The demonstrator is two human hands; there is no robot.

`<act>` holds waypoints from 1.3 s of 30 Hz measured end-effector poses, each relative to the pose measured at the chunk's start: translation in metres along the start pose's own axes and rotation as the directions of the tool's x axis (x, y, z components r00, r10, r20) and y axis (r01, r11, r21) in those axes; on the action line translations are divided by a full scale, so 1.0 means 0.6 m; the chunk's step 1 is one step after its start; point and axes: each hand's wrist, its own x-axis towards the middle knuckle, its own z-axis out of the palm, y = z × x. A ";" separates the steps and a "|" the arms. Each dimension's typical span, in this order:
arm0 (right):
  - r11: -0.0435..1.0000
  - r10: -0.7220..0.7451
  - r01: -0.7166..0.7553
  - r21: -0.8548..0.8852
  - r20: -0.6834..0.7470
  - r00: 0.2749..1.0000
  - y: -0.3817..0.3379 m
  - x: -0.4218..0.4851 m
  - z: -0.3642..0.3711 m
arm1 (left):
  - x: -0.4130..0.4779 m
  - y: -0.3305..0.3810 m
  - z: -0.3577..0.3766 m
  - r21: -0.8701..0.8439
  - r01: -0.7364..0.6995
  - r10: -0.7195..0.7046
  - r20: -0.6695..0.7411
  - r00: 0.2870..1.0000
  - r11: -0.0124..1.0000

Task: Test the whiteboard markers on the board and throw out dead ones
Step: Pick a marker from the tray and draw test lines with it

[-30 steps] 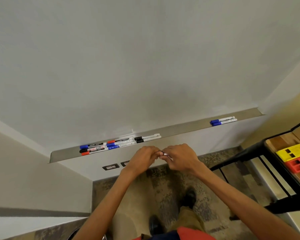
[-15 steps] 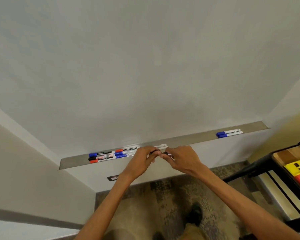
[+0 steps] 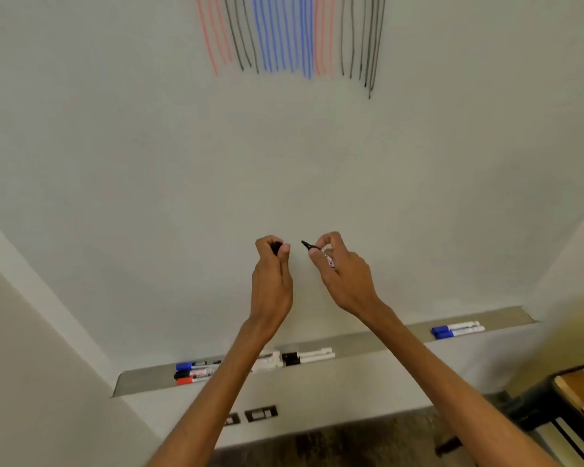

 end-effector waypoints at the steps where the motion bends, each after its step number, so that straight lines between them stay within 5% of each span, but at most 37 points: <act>1: 0.999 -0.015 0.016 0.031 -0.014 1.000 -0.009 0.016 -0.007 | 0.018 0.010 -0.005 -0.007 -0.021 0.021 -0.004 1.000 1.000; 6: 0.975 -0.154 0.170 0.141 -0.117 0.981 -0.063 0.085 -0.053 | 0.096 0.064 -0.045 -0.050 -0.148 0.141 -0.114 0.983 0.988; 11: 0.884 -0.367 0.431 0.178 -0.305 0.879 -0.106 0.161 -0.128 | 0.180 0.120 -0.113 0.085 -0.277 0.289 -0.292 0.912 0.957; 17: 0.765 -0.336 0.495 0.411 -0.401 0.852 -0.170 0.252 -0.250 | 0.283 0.168 -0.195 0.257 -0.355 0.436 -0.439 0.785 0.899; 22: 0.676 -0.359 0.578 0.457 -0.481 0.800 -0.205 0.309 -0.325 | 0.381 0.222 -0.248 0.441 -0.359 0.543 -0.423 0.725 0.823; 29: 0.553 -0.118 0.544 0.631 -0.588 0.801 -0.223 0.389 -0.371 | 0.500 0.284 -0.285 0.585 -0.371 0.661 -0.419 0.623 0.721; 34: 0.490 -0.128 0.609 0.624 -0.640 0.758 -0.221 0.434 -0.382 | 0.533 0.268 -0.284 0.539 -0.461 0.700 -0.424 0.575 0.705; 39: 0.541 -0.164 0.659 0.522 -0.703 0.692 -0.208 0.457 -0.371 | 0.538 0.252 -0.288 0.603 -0.480 0.760 -0.387 0.522 0.637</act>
